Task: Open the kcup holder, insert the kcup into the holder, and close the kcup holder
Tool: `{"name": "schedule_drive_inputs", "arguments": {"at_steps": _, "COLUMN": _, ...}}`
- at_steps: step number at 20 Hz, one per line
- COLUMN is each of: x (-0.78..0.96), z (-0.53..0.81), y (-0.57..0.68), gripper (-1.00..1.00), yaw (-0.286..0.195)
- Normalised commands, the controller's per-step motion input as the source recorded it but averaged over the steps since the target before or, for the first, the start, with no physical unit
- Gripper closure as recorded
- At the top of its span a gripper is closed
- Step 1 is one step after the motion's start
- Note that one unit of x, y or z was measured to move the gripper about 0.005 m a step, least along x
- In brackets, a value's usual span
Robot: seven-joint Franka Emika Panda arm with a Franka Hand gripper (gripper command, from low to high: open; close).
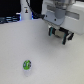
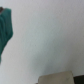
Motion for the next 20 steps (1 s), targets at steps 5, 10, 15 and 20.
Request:
{"name": "schedule_drive_inputs", "arguments": {"at_steps": 5, "x": 0.02, "z": 0.07, "y": 0.46, "gripper": -1.00, "yaw": 0.126}}
{"name": "schedule_drive_inputs", "arguments": {"at_steps": 10, "x": -0.04, "z": 0.01, "y": 0.33, "gripper": -1.00, "yaw": 0.141}}
{"name": "schedule_drive_inputs", "arguments": {"at_steps": 15, "x": -0.16, "z": 0.00, "y": 0.26, "gripper": -1.00, "yaw": 0.153}}
{"name": "schedule_drive_inputs", "arguments": {"at_steps": 20, "x": -0.17, "z": 0.00, "y": 0.29, "gripper": -1.00, "yaw": 0.141}}
